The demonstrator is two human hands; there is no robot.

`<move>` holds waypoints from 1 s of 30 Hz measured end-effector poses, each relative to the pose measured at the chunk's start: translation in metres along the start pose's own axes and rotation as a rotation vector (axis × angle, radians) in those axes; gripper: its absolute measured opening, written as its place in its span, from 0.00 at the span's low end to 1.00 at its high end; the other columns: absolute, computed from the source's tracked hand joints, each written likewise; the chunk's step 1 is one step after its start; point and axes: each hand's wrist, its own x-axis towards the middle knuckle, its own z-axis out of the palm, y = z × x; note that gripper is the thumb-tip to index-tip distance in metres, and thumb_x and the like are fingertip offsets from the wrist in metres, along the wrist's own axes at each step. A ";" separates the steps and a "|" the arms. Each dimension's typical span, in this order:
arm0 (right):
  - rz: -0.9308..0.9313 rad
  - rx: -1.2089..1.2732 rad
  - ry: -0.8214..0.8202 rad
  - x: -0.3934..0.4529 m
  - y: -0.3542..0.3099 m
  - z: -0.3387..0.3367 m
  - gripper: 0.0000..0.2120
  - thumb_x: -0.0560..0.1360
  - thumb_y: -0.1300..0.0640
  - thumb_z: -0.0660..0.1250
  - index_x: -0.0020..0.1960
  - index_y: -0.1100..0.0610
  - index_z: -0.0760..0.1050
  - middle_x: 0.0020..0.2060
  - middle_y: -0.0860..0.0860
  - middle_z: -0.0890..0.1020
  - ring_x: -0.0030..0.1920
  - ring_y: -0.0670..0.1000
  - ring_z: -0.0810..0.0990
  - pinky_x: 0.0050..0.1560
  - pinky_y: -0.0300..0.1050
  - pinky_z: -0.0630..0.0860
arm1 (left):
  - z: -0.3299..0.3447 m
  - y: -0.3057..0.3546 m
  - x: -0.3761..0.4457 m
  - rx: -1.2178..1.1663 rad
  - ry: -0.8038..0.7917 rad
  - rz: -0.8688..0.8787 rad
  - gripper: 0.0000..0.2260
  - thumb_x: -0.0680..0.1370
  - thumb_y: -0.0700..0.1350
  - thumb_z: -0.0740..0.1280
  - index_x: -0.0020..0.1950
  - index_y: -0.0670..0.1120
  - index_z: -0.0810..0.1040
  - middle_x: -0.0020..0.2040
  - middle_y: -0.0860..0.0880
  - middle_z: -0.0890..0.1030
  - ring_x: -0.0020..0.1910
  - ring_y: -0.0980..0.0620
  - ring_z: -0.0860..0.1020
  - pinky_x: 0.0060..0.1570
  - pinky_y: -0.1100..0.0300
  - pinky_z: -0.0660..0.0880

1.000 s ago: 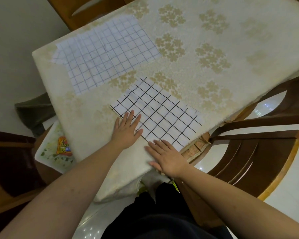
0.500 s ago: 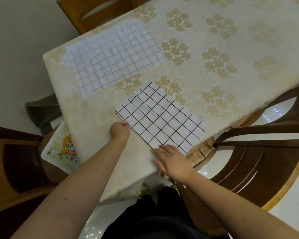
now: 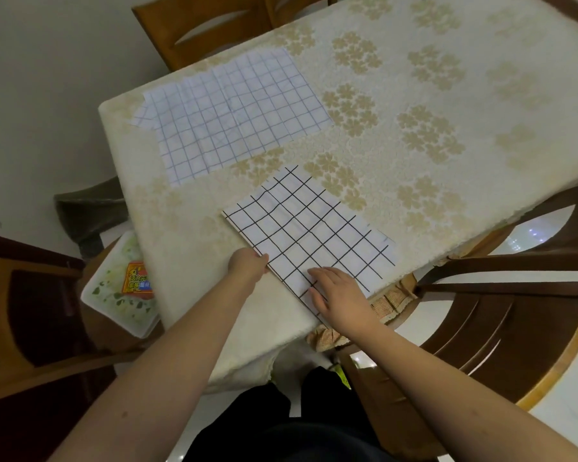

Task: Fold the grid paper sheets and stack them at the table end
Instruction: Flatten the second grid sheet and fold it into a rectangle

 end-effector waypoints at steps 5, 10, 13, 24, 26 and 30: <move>0.059 0.026 0.019 0.001 -0.018 0.005 0.17 0.77 0.56 0.65 0.65 0.59 0.76 0.57 0.53 0.82 0.58 0.54 0.78 0.61 0.49 0.73 | -0.056 -0.023 0.002 -0.064 -0.107 0.060 0.05 0.79 0.38 0.65 0.44 0.41 0.71 0.42 0.41 0.79 0.30 0.54 0.82 0.35 0.59 0.76; 0.157 0.088 -0.051 0.011 -0.051 0.019 0.14 0.77 0.60 0.63 0.61 0.57 0.79 0.57 0.54 0.82 0.57 0.56 0.79 0.58 0.49 0.73 | -0.117 -0.046 0.012 0.079 -0.139 0.097 0.09 0.81 0.40 0.64 0.40 0.44 0.71 0.38 0.43 0.76 0.29 0.52 0.76 0.29 0.63 0.73; 0.330 0.169 -0.083 0.021 -0.070 0.027 0.15 0.79 0.58 0.62 0.63 0.56 0.78 0.58 0.54 0.82 0.57 0.55 0.79 0.58 0.49 0.75 | -0.144 -0.060 0.018 0.015 -0.056 0.088 0.07 0.81 0.45 0.63 0.45 0.43 0.76 0.39 0.43 0.77 0.32 0.52 0.75 0.32 0.64 0.73; 0.809 0.350 -0.063 0.083 -0.087 0.026 0.23 0.79 0.60 0.61 0.73 0.58 0.64 0.64 0.58 0.76 0.45 0.51 0.77 0.40 0.42 0.70 | -0.154 -0.094 0.014 -0.367 -0.216 -0.055 0.17 0.78 0.35 0.67 0.65 0.36 0.71 0.45 0.43 0.79 0.41 0.50 0.78 0.43 0.61 0.78; 0.882 0.314 -0.088 0.093 -0.083 0.025 0.23 0.78 0.59 0.64 0.72 0.59 0.65 0.62 0.59 0.78 0.50 0.57 0.78 0.44 0.46 0.73 | -0.151 -0.094 0.012 -0.391 -0.211 -0.063 0.17 0.77 0.33 0.67 0.65 0.32 0.71 0.44 0.43 0.79 0.41 0.50 0.78 0.40 0.64 0.79; 0.999 0.350 -0.107 0.105 -0.079 0.021 0.20 0.76 0.57 0.70 0.63 0.66 0.74 0.56 0.63 0.81 0.55 0.63 0.80 0.55 0.55 0.77 | -0.151 -0.096 0.012 -0.392 -0.193 -0.050 0.17 0.76 0.32 0.68 0.64 0.32 0.72 0.49 0.40 0.80 0.42 0.52 0.78 0.39 0.66 0.78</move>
